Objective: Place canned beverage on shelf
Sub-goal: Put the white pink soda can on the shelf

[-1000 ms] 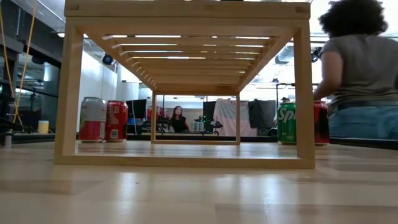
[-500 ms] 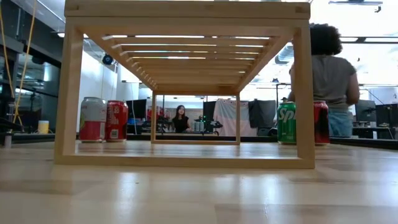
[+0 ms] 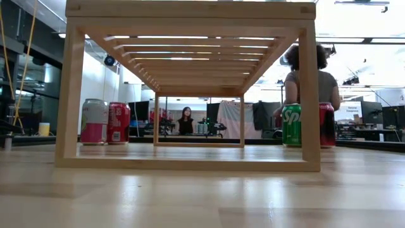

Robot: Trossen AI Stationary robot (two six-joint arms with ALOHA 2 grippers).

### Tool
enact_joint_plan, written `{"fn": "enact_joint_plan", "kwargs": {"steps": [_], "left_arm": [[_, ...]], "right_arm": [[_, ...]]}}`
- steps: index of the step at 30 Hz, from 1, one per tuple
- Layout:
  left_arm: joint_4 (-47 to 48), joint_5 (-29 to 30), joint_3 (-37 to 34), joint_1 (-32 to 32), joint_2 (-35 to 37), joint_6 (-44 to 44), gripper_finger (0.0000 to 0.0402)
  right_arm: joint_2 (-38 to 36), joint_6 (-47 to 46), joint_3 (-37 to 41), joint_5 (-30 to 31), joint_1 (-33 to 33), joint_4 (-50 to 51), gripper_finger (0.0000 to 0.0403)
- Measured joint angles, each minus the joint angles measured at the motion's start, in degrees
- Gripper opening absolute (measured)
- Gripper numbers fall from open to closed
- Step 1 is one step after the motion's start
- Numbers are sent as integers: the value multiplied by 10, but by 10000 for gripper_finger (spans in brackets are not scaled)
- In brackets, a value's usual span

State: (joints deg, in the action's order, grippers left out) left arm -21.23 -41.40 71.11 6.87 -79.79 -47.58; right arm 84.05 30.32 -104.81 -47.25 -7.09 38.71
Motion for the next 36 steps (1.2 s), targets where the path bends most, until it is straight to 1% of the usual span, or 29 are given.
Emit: {"fn": "enact_joint_plan", "kwargs": {"steps": [6, 9, 12, 15, 18, 20, 22, 31, 34, 36], "left_arm": [[-11, -38, 1, -2, -9, -35, 353], [-13, -49, 2, -2, -9, -38, 353], [-18, -58, 2, 1, -9, -61, 353], [-5, -76, -1, 0, -13, -83, 353], [-2, -83, -2, -2, -11, -93, 353], [-6, -80, -1, -5, -12, -95, 353], [-4, -77, -1, -10, -13, -94, 353], [-2, -68, -2, -13, -13, -84, 353], [7, -65, -2, -13, -13, -65, 344], [6, -64, -2, -8, -13, -59, 328]], "right_arm": [[1, 17, 1, -7, 1, -9, 240], [1, 16, 2, -10, 1, -37, 240], [1, 16, 2, -12, 1, -72, 240], [0, 27, 0, 17, -1, -111, 240], [-1, 27, 0, 38, -2, -107, 240], [-1, 29, 0, 48, -6, -96, 240], [0, 26, 0, 37, -9, -84, 240], [0, 19, 0, 33, -12, -81, 240], [0, 18, 0, 29, -12, -80, 240], [0, 17, 0, 12, -12, -81, 240]]}}
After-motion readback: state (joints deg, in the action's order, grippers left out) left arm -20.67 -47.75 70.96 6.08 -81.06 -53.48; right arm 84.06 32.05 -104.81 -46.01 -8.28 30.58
